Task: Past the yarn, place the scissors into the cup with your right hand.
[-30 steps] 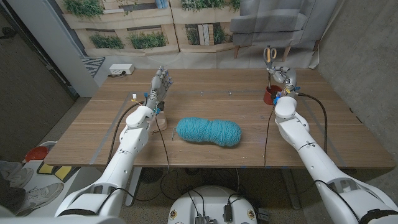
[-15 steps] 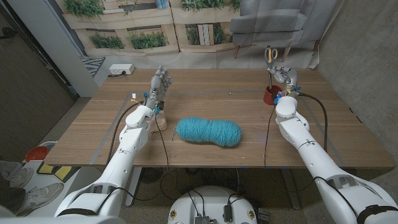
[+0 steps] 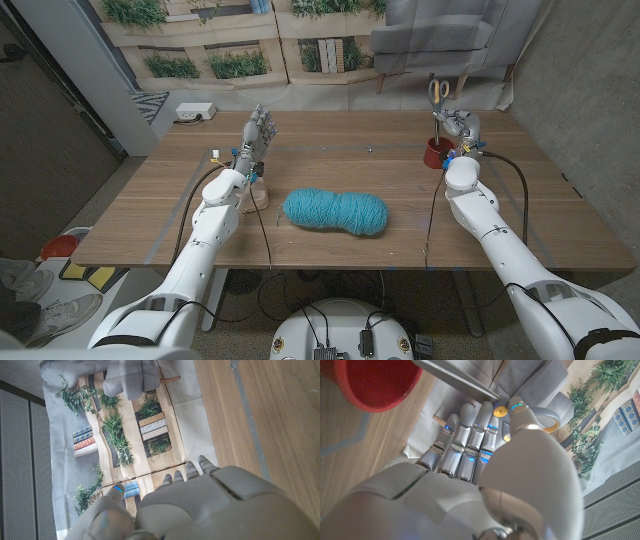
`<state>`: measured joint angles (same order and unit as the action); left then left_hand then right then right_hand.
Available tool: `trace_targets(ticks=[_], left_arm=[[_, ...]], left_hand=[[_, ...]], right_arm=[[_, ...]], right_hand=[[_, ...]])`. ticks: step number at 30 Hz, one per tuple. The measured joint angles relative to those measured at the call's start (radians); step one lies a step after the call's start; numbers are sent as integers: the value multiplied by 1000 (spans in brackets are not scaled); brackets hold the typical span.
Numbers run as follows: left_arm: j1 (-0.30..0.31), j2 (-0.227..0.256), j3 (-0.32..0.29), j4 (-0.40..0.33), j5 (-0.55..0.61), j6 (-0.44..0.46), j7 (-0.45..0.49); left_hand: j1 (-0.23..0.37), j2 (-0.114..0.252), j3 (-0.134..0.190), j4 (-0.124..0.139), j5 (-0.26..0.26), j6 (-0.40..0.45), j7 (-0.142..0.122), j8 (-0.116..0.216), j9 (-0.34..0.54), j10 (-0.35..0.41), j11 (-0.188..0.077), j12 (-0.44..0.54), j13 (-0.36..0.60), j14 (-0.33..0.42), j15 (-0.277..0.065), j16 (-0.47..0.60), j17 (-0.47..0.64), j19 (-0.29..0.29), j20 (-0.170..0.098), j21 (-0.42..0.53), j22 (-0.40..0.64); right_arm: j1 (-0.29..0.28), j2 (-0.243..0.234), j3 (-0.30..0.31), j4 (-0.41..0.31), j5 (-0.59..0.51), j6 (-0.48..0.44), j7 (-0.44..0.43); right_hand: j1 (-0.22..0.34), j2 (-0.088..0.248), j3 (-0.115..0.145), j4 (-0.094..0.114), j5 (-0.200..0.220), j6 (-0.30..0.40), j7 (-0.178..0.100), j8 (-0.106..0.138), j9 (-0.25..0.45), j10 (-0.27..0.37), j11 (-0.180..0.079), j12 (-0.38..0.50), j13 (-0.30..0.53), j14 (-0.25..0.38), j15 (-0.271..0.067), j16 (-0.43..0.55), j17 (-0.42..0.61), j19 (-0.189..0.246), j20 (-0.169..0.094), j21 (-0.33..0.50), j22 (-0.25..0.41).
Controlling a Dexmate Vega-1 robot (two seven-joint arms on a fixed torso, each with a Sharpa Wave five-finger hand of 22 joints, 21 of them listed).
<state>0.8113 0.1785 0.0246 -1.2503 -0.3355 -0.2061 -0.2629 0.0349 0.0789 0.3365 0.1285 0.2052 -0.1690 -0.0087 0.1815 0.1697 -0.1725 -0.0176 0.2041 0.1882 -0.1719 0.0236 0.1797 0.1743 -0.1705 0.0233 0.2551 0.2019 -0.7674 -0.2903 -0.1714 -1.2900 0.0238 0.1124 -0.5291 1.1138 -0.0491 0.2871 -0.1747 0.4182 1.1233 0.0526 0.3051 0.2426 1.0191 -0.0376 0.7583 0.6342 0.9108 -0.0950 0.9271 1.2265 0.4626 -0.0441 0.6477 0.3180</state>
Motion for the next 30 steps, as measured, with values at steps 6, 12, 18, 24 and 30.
trace_targets(ticks=[6,12,18,24,30], left_arm=[[2,-1,0,-3,0,0,1],[2,-2,1,-3,1,0,2],[1,-4,3,-1,1,1,2],[-3,-5,3,6,1,1,3],[-9,-6,4,15,1,2,3]], left_hand=[[0,0,0,0,0,0,0,0,0,0,0,0,0,0,0,0,0,0,0,0,0],[0,0,0,0,0,0,0,0,0,0,0,0,0,0,0,0,0,0,0,0,0],[0,0,0,0,0,0,0,0,0,0,0,0,0,0,0,0,0,0,0,0,0],[0,0,0,0,0,0,0,0,0,0,0,0,0,0,0,0,0,0,0,0,0],[0,0,0,0,0,0,0,0,0,0,0,0,0,0,0,0,0,0,0,0,0]], right_arm=[[1,0,2,13,3,3,1],[3,0,3,30,6,5,5],[8,0,4,48,8,8,6],[12,1,4,64,9,9,7],[19,3,4,85,10,11,8]], right_hand=[[0,0,0,0,0,-3,-3,0,0,-4,-4,-4,0,-7,-4,0,0,-9,-2,7,0],[0,0,-1,1,0,-4,-4,0,0,-6,-5,-4,0,-20,-6,-8,0,-9,-2,11,-3],[0,0,-3,3,-1,-5,-5,0,0,-6,-5,-8,-4,-23,-5,-8,0,-19,-2,18,-3],[0,0,-4,4,-5,-5,-5,0,0,-5,-5,-8,-5,-23,-5,-8,0,-19,-2,26,-2],[0,0,-4,4,-8,-7,-7,0,0,-5,-5,-12,-9,-23,-5,-15,-5,-19,-2,35,-7]])
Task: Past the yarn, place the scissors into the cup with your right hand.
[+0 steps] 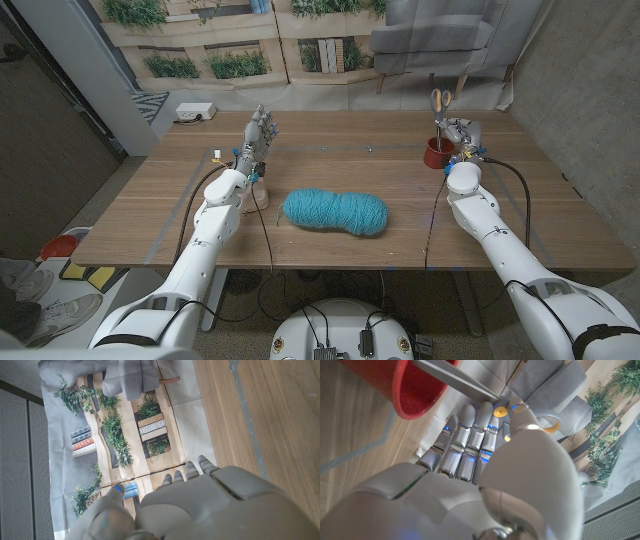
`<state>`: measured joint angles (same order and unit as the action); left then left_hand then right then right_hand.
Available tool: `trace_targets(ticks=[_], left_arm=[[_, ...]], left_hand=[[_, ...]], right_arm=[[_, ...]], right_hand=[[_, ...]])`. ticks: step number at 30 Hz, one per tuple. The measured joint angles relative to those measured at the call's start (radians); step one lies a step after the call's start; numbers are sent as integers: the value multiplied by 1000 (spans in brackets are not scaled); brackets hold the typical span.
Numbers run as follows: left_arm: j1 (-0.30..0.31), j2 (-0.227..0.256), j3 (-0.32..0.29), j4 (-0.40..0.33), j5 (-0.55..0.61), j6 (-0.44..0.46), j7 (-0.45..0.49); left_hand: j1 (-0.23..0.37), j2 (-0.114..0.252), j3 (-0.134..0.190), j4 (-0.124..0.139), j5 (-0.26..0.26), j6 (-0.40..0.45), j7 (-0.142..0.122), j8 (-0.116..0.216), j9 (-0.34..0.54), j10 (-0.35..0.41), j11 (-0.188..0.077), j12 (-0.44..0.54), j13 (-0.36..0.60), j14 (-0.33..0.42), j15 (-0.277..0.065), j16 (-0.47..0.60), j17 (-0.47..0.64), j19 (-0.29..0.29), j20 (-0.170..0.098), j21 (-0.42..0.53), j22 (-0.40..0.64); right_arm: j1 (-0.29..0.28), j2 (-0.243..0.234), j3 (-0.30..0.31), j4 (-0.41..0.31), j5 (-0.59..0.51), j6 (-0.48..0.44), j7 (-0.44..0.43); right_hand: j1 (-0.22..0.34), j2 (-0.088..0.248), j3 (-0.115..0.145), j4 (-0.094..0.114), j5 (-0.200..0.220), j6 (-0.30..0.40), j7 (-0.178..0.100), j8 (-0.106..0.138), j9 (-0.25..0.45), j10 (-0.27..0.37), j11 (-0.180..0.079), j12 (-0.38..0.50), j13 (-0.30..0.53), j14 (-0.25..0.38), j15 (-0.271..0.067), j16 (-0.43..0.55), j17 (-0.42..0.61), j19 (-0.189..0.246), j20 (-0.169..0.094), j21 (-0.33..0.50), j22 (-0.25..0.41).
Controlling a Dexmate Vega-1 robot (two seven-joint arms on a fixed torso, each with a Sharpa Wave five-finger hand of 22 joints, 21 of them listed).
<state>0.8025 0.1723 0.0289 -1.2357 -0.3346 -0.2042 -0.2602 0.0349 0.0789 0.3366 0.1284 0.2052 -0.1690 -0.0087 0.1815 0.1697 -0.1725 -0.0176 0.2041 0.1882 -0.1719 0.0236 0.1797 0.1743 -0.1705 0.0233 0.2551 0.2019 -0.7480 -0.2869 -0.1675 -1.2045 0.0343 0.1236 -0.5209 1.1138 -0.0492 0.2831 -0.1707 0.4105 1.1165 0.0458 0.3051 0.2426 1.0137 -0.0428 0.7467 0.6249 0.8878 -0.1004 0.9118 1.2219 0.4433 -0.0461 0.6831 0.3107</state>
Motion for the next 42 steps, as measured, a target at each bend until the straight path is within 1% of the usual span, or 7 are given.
trace_targets(ticks=[15,16,22,25,28,38,42], left_arm=[[-15,-2,4,22,2,0,-2],[-16,-2,4,22,2,0,-2],[-20,-2,5,30,3,0,-2],[-22,-2,5,32,3,-1,-2],[-23,-2,5,34,4,-1,-2],[-23,-3,6,32,4,-1,-2],[-21,-3,7,31,4,-1,-2]], left_hand=[[0,0,-3,3,0,0,0,0,0,0,0,0,0,0,0,0,0,0,0,-4,0],[0,0,-3,3,0,0,0,0,0,0,0,0,0,0,0,0,0,0,0,-4,0],[0,0,-3,3,0,0,0,0,0,0,0,0,0,0,0,0,0,0,0,-4,0],[0,0,-3,3,0,0,0,0,0,0,0,0,0,0,0,0,0,0,0,-4,0],[0,0,-3,3,0,0,0,0,0,0,0,0,0,0,0,0,0,0,0,-4,0],[0,0,-3,3,0,0,0,0,0,0,0,0,0,0,0,0,0,0,0,-4,0],[0,0,-3,3,0,0,0,0,0,0,0,0,0,0,0,0,0,0,0,-4,0]], right_arm=[[14,8,-1,46,4,8,3],[15,8,-1,50,5,9,4],[22,11,-3,71,6,16,7],[25,11,-3,80,7,20,11],[27,13,-3,88,8,26,14],[28,14,-2,97,11,32,18],[25,14,-1,97,12,33,19]], right_hand=[[1,-1,0,0,-4,1,1,0,0,9,9,0,-9,-7,-3,-6,0,0,0,18,-5],[6,-6,0,0,-4,1,1,0,0,9,9,0,-9,-7,-3,-6,0,0,0,19,-8],[6,-6,0,0,1,1,1,0,0,9,9,-4,-11,-6,-4,-15,0,0,0,29,-9],[6,-6,0,0,1,2,2,-1,0,16,16,-4,-18,-4,-6,-15,0,0,0,35,-13],[11,-11,0,0,1,2,2,-2,0,16,16,-4,-18,-4,-6,-15,0,0,0,35,-14],[11,-11,0,0,1,2,2,-4,0,17,17,-7,-18,-2,-8,-21,-5,0,0,46,-19],[17,-13,0,0,1,2,2,-6,0,24,24,-8,-23,-2,-7,-21,-5,0,0,54,-23]])
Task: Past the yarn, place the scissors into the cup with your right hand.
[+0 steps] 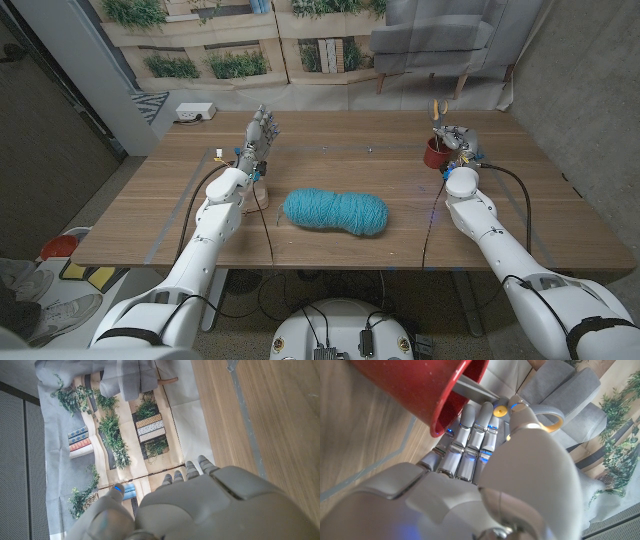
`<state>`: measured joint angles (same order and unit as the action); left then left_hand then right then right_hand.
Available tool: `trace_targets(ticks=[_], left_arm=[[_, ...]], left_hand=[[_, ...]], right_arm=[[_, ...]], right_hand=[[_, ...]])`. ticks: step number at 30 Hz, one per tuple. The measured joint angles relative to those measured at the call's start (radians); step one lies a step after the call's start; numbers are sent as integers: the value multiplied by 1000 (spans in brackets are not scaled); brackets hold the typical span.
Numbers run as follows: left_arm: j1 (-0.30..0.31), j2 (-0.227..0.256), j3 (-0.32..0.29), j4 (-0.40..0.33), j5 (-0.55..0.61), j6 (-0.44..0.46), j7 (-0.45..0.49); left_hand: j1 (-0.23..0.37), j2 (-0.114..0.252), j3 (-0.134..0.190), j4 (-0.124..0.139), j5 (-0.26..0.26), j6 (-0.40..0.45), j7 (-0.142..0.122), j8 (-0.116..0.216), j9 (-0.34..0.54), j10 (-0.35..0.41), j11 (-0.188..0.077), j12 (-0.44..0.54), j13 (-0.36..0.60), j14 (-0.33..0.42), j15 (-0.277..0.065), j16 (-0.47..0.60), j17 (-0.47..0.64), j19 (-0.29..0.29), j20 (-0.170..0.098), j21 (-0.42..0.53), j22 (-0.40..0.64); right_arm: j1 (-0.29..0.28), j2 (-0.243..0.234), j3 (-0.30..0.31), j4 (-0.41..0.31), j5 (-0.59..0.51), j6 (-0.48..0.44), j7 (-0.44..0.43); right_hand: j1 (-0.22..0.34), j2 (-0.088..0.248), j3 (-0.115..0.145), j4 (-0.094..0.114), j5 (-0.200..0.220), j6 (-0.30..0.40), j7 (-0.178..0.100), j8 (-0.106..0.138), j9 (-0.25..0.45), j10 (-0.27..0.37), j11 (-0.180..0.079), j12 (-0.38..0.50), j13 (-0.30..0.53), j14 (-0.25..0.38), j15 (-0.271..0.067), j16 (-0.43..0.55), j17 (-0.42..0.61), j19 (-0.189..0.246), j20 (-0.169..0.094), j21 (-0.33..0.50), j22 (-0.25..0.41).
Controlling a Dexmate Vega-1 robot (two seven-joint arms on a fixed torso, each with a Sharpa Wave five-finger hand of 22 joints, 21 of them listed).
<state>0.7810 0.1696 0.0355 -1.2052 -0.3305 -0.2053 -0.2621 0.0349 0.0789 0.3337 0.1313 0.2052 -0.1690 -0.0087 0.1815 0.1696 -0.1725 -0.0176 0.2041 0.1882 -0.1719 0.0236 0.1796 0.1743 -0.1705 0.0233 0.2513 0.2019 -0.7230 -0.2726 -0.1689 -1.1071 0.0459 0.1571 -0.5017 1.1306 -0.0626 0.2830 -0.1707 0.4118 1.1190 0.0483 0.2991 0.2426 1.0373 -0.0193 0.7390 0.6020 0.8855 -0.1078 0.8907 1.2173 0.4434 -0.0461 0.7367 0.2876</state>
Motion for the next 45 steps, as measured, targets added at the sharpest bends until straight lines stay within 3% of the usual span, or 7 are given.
trace_targets(ticks=[23,45], left_arm=[[-3,-2,3,9,-1,1,-2],[-14,-6,3,32,-9,-9,-14]], left_hand=[[0,0,-3,3,0,-4,-4,0,0,0,0,0,0,0,0,0,0,0,0,0,0],[0,0,-6,0,0,0,-8,0,0,0,0,0,0,0,0,0,0,0,0,0,0]], right_arm=[[-11,-7,-7,8,-21,9,-13],[-2,-37,-69,12,-163,-25,-98]], right_hand=[[10,-6,10,-10,6,5,-1,-10,0,13,20,0,-2,6,-1,-14,0,0,0,18,-14],[22,-7,21,-21,-9,7,0,-17,0,17,23,-8,-5,9,2,-22,0,-9,2,42,-28]])
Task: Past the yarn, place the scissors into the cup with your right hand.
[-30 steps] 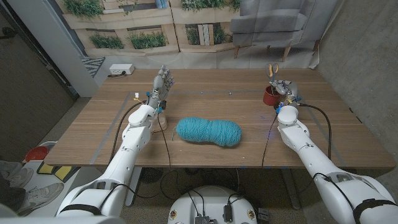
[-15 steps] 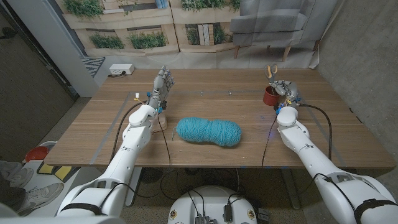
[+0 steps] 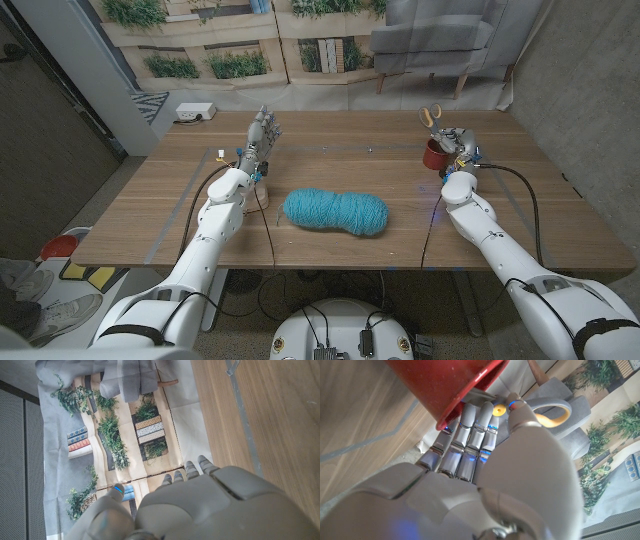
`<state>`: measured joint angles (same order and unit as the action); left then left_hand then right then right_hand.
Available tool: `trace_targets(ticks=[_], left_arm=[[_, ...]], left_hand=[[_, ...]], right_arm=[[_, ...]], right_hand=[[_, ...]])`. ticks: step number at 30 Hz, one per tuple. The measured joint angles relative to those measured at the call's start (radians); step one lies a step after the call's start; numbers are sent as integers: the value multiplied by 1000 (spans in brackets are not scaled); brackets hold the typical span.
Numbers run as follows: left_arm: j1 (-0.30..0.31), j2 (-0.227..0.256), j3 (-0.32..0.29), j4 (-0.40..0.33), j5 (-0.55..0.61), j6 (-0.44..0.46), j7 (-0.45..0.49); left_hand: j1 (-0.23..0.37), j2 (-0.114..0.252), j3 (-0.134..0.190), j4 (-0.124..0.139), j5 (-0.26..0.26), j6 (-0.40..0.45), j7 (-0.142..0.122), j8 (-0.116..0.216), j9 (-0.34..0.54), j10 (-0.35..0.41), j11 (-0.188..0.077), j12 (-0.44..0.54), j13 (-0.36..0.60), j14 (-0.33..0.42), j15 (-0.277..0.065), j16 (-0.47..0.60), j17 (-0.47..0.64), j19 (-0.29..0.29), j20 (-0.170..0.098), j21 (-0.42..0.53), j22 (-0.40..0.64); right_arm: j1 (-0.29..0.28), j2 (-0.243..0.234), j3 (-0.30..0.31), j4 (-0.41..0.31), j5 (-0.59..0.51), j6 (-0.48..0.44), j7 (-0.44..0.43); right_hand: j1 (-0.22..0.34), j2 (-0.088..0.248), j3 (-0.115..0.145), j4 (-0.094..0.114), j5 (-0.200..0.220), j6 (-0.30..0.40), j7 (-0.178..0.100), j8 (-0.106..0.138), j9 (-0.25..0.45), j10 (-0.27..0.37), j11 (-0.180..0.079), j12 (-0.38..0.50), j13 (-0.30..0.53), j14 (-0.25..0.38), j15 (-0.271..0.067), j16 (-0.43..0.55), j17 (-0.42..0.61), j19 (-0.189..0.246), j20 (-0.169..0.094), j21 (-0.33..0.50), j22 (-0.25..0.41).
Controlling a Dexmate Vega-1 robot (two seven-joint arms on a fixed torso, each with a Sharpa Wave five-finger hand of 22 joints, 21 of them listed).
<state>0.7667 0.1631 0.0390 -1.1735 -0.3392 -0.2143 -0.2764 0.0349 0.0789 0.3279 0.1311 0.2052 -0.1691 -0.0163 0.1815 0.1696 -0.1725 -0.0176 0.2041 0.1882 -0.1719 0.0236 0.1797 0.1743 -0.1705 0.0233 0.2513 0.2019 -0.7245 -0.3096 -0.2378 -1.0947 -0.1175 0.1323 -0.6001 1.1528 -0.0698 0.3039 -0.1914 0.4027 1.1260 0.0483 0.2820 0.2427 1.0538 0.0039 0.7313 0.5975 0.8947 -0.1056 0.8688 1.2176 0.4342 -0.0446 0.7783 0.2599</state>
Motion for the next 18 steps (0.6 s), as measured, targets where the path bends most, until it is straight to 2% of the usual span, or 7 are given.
trace_targets(ticks=[5,18], left_arm=[[-1,0,-1,2,-2,0,-2],[-4,0,-2,8,-5,0,-4]], left_hand=[[0,0,0,0,0,0,0,0,0,0,0,0,0,0,0,0,0,0,0,0,0],[0,0,0,0,0,0,0,0,0,0,0,0,0,0,0,0,0,0,0,0,0]], right_arm=[[3,-5,-10,1,-22,-3,-10],[8,-6,-21,13,-49,-2,-27]], right_hand=[[5,-5,8,-8,-12,7,0,0,0,13,12,0,3,5,-1,0,3,0,0,7,-5],[8,-3,19,-19,-43,8,0,0,0,13,12,0,11,7,0,-4,3,-4,-4,19,-14]])
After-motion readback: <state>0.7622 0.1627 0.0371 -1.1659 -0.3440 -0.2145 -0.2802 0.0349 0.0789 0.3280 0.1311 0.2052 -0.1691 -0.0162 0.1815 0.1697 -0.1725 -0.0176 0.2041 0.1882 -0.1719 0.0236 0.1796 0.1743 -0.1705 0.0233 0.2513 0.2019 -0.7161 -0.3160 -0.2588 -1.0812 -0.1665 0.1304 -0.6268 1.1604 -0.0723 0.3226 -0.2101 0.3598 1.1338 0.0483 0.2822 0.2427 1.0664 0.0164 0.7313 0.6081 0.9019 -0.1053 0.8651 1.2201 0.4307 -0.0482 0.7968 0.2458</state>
